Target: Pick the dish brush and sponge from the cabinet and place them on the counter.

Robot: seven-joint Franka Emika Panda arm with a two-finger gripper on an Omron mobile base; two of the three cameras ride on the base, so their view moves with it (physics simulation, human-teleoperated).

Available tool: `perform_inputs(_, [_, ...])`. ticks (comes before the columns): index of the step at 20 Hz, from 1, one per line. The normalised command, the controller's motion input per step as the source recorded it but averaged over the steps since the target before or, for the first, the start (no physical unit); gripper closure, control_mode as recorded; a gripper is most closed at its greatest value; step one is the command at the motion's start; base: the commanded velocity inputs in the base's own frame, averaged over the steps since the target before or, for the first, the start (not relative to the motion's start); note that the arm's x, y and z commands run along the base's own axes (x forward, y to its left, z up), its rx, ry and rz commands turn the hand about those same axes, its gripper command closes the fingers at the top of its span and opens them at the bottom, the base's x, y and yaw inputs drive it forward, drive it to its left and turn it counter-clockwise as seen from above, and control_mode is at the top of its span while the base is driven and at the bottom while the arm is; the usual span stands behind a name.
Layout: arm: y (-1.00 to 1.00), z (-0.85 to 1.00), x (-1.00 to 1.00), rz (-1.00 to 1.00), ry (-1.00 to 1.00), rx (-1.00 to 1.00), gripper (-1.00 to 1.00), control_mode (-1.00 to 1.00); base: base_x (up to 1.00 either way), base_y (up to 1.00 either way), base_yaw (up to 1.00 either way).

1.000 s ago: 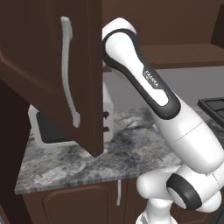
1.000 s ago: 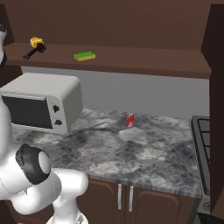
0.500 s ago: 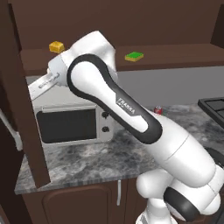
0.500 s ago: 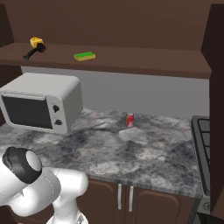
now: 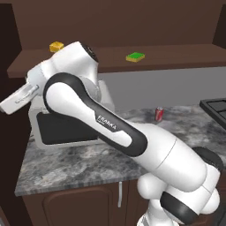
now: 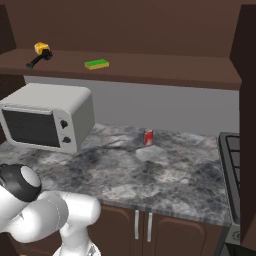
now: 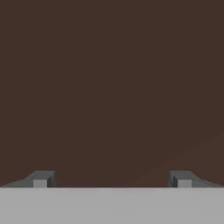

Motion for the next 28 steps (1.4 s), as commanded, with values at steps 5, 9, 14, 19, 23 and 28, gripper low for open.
perform_inputs(5, [-0.02, 0.01, 0.0, -0.01, 0.02, 0.01, -1.0, -1.0, 0.0, 0.0, 0.0])
perform_inputs(9, [-0.53, 0.35, -0.19, -0.08, 0.03, 0.0, -1.0, -1.0, 0.0, 0.0, 0.0])
perform_inputs(14, [-0.67, 0.63, -0.41, -0.07, -0.01, -0.02, -1.0, -1.0, 0.0, 0.0, 0.0])
perform_inputs(19, [-0.82, 0.49, -0.54, -0.06, -0.04, -0.06, -1.0, -1.0, 0.0, 0.0, 0.0])
perform_inputs(23, [-0.97, 0.08, -0.44, -0.06, -0.01, -0.09, -1.0, -1.0, 0.0, 0.0, 0.0])
perform_inputs(28, [-1.0, -0.01, -0.36, -0.05, 0.0, -0.09, -1.0, -1.0, 0.0, 0.0, 0.0])
